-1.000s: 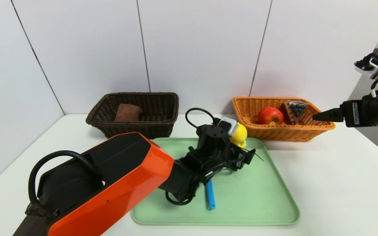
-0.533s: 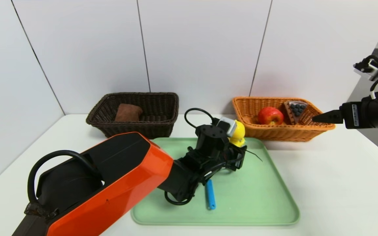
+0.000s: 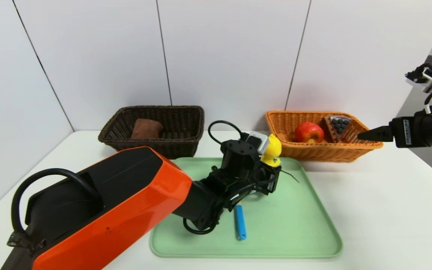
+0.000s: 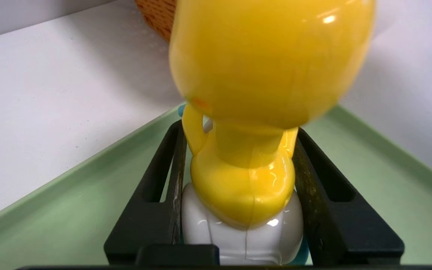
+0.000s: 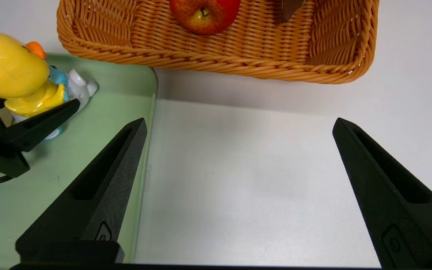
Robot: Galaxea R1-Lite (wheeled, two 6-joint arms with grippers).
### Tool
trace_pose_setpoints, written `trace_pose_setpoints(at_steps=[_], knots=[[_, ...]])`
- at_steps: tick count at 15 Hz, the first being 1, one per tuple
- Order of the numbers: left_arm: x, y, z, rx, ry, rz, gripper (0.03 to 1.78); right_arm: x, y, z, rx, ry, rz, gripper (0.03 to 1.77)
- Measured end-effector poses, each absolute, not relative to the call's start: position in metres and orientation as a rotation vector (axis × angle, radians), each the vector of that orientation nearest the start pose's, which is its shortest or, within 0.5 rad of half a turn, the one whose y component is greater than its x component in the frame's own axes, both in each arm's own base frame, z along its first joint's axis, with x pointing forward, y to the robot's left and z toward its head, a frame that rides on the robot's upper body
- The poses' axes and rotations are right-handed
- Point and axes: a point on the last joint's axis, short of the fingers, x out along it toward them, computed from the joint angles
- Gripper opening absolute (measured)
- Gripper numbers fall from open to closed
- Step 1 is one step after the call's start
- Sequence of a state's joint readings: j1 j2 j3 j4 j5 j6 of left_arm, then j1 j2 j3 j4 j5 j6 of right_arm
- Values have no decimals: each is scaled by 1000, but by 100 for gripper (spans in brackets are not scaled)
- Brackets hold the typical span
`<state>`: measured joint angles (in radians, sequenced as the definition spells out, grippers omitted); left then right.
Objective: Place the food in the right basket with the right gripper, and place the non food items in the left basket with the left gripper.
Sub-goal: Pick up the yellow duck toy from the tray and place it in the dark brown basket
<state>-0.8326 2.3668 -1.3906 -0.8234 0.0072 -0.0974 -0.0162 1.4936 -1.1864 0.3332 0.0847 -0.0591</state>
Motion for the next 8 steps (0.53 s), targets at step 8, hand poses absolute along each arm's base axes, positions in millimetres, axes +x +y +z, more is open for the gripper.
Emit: trace_pose_setpoints(at_steps=[8], knots=[[290,-325,160,-55,142,-840,69,247,-2,258,-26,635,87,171]])
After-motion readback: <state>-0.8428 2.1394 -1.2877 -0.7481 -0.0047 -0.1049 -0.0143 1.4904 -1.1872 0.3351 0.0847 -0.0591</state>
